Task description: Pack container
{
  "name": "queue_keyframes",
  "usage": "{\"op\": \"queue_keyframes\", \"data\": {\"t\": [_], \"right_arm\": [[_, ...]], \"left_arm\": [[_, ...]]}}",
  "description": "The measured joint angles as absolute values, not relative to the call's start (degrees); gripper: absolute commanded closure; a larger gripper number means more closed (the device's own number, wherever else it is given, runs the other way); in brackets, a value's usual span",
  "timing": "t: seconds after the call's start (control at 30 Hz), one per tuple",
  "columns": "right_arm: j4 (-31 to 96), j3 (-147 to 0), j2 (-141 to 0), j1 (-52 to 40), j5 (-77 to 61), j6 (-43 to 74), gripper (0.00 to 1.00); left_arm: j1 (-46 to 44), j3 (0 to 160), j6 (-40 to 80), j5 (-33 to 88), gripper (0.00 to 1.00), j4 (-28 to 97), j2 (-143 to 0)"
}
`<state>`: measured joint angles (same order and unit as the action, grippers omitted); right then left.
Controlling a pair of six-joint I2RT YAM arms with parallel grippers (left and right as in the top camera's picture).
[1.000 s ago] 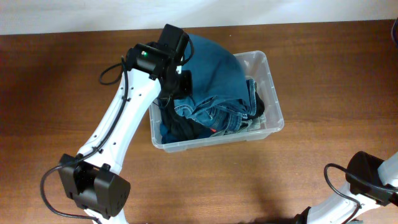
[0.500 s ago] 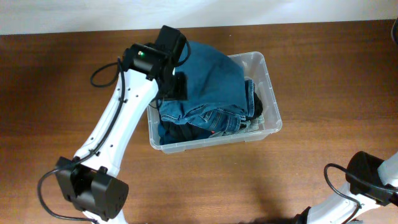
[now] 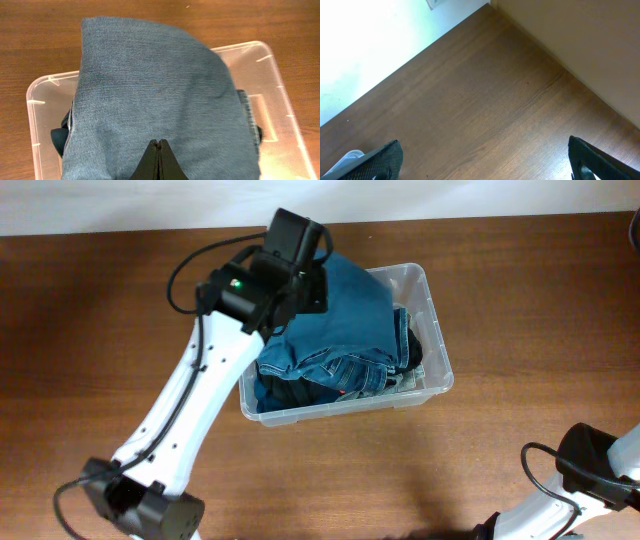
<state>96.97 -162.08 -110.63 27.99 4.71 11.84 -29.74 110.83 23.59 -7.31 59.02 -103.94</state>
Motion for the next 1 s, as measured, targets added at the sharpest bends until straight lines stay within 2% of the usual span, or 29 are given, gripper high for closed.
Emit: {"op": "queue_keyframes", "data": {"t": [0.13, 0.43, 1.0], "right_arm": [[96.97, -162.08, -110.63, 27.99, 4.71, 11.81, 0.02], [96.97, -162.08, -110.63, 27.99, 4.71, 11.81, 0.02], [96.97, -162.08, -110.63, 27.99, 4.71, 11.84, 0.02]], "left_arm": [[-29.65, 111.22, 23.59, -9.61, 1.00, 60.69, -108.95], [-29.06, 111.24, 23.59, -11.70, 0.99, 77.49, -121.58], [-29.93, 114.32, 25.63, -14.61, 1.00, 80.86, -126.30]]}}
